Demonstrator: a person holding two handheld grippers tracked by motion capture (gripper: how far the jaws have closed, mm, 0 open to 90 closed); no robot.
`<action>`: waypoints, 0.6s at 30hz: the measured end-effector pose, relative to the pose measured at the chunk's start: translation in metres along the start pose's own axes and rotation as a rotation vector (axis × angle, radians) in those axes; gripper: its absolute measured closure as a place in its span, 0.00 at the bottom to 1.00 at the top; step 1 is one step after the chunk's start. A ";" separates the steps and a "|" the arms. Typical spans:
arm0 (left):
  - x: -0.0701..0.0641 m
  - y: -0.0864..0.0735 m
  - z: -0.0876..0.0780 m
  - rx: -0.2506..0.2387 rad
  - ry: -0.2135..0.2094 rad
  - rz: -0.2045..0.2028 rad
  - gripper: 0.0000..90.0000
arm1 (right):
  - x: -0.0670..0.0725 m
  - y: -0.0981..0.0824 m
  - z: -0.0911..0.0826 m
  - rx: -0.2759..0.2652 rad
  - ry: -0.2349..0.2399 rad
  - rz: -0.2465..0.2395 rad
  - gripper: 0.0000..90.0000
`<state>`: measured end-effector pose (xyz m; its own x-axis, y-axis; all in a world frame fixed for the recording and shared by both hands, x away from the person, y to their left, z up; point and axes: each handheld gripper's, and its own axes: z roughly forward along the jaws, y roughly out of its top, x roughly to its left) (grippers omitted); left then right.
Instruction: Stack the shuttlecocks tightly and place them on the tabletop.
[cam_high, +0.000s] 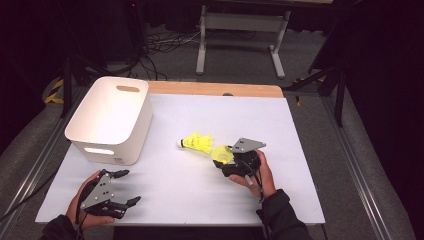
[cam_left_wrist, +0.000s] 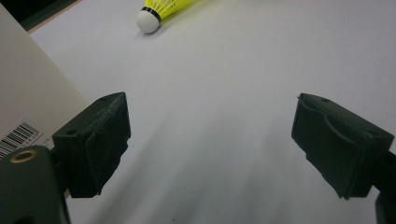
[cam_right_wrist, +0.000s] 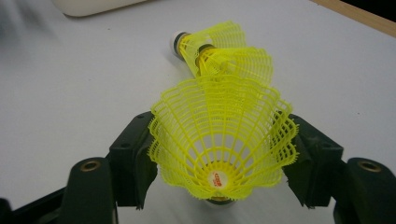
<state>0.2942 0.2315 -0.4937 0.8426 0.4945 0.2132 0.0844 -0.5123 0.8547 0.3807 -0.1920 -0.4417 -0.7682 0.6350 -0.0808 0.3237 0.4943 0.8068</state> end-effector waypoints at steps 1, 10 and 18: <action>0.000 0.000 0.000 -0.001 -0.001 0.001 0.14 | -0.001 -0.003 -0.001 0.007 0.006 0.001 0.39; -0.001 0.001 -0.001 -0.006 0.001 0.006 0.14 | -0.008 -0.016 -0.016 0.014 0.001 0.005 0.40; -0.002 0.001 0.000 -0.003 0.003 0.008 0.14 | -0.015 -0.033 -0.025 0.036 -0.022 0.016 0.37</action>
<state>0.2931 0.2301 -0.4935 0.8419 0.4920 0.2216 0.0757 -0.5143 0.8543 0.3677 -0.2321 -0.4522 -0.7507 0.6556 -0.0812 0.3557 0.5047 0.7866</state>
